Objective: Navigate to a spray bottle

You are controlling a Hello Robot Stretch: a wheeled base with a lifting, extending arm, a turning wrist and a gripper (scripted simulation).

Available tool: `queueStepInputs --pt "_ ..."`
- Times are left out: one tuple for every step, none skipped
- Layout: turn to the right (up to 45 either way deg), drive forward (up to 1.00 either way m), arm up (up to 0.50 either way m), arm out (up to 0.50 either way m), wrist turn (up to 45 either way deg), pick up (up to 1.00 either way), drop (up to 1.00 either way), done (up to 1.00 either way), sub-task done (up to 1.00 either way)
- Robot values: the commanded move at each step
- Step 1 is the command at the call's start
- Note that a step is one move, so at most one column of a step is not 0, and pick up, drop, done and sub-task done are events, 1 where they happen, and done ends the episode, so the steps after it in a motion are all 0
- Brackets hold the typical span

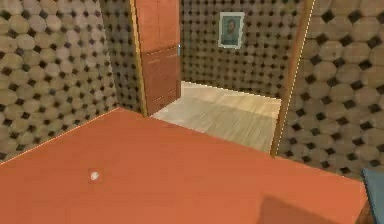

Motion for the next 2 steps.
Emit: queueStepInputs --pt "-45.0 0.0 0.0 0.0 0.0 0.0 0.0 0.0 0.0" --pt "-12.0 0.0 0.0 0.0 0.0 0.0 0.0 0.0 0.0"
